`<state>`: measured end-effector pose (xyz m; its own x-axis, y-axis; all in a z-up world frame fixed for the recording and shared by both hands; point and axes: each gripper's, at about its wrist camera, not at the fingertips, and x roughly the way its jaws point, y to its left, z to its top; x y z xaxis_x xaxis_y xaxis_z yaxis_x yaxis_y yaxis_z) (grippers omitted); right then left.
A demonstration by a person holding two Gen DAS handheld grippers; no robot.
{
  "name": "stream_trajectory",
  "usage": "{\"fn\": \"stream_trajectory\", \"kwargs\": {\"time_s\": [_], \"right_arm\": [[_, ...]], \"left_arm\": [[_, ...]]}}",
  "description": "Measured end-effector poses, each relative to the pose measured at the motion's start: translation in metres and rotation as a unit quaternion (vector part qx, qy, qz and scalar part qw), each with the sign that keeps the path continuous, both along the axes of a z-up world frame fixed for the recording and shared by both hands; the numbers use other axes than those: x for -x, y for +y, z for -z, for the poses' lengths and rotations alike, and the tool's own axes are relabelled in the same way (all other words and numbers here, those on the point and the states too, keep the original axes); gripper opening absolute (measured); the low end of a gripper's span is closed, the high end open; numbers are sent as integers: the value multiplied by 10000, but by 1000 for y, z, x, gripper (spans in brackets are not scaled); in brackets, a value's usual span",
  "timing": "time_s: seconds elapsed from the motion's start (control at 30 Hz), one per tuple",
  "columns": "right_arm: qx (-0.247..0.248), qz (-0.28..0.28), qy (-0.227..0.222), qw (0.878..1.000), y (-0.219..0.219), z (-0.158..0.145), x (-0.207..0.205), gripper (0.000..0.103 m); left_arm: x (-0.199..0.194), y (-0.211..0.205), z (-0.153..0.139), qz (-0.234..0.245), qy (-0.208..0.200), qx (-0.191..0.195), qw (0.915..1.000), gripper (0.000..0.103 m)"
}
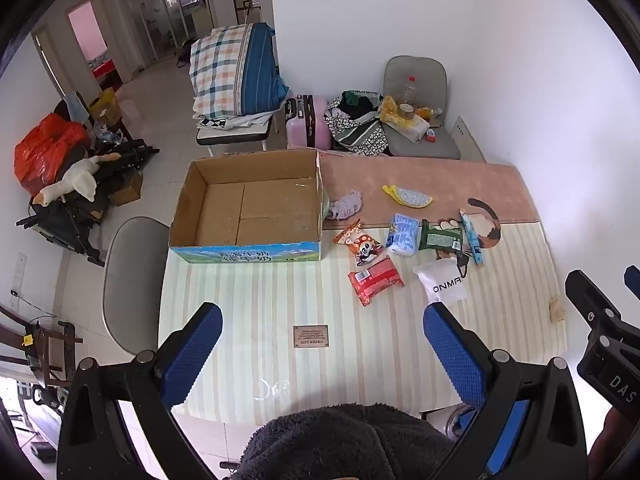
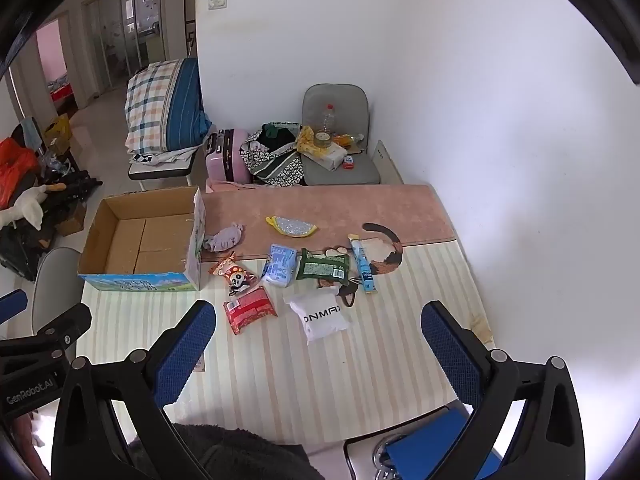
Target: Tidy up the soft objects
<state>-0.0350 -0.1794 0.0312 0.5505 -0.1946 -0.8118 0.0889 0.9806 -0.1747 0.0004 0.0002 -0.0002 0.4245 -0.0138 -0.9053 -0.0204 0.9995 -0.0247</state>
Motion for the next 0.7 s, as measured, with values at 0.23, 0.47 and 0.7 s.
{"fn": "stream_trajectory", "kwargs": {"time_s": [0.23, 0.47, 0.7], "right_arm": [[-69, -19, -11, 10000, 1, 0, 0, 103], [-85, -48, -13, 10000, 1, 1, -1, 103], [-91, -76, -5, 9999, 4, -1, -1, 103]], "left_arm": [[-1, -1, -2, 34, -47, -47, 10000, 103], [3, 4, 2, -36, -24, -46, 10000, 103], [3, 3, 1, -30, -58, -84, 9999, 103]]}}
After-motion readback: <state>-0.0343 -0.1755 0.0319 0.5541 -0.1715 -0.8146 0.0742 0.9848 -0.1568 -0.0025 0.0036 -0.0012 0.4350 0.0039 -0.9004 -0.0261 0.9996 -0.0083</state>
